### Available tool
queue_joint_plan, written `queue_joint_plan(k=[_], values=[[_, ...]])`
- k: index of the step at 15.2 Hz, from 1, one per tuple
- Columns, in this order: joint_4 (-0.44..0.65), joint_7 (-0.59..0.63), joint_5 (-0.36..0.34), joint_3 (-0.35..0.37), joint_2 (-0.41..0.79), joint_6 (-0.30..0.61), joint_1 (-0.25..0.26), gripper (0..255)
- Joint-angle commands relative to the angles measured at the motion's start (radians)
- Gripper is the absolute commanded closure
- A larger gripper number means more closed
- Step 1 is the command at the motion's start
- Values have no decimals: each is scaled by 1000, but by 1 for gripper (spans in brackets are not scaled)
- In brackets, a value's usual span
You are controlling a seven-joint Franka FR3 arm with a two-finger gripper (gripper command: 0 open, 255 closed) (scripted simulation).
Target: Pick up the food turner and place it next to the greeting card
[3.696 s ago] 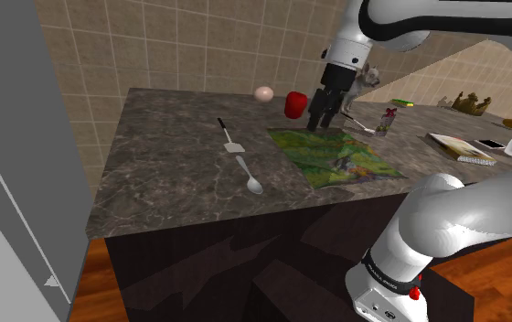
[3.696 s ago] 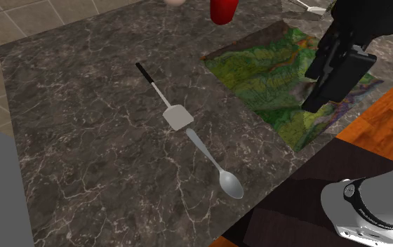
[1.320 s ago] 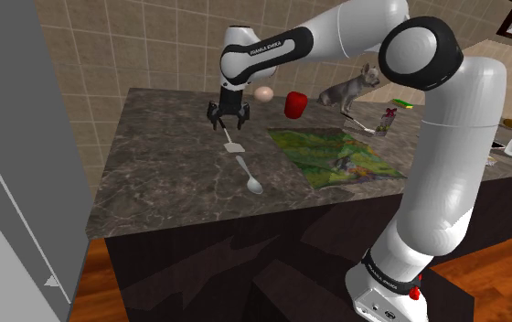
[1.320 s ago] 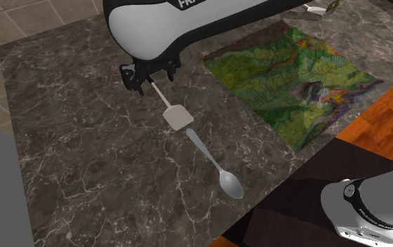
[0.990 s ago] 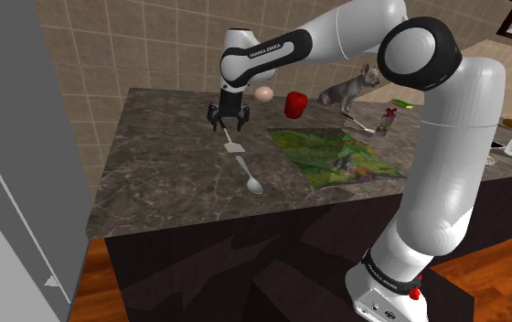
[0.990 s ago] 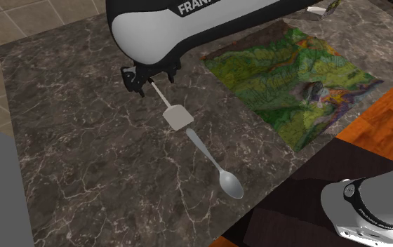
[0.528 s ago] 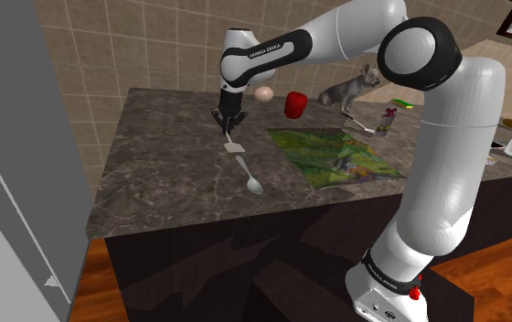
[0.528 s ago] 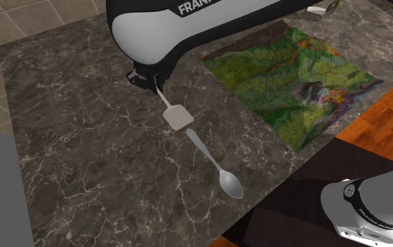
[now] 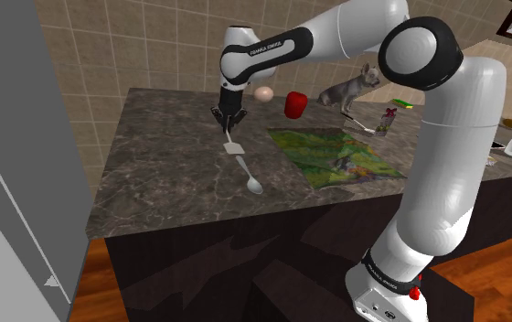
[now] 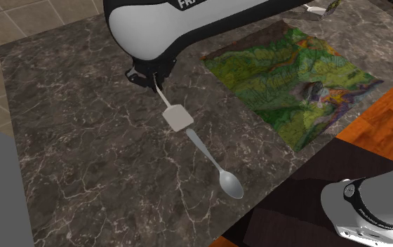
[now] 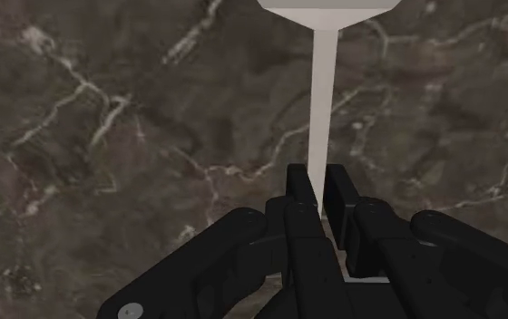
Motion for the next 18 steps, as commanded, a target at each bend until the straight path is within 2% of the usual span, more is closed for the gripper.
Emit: queue_joint_plan(k=[1,18], values=[[11,-1,1,1,-9,-20,0,255],[183,-13,10,4,-50,-233,1,255]])
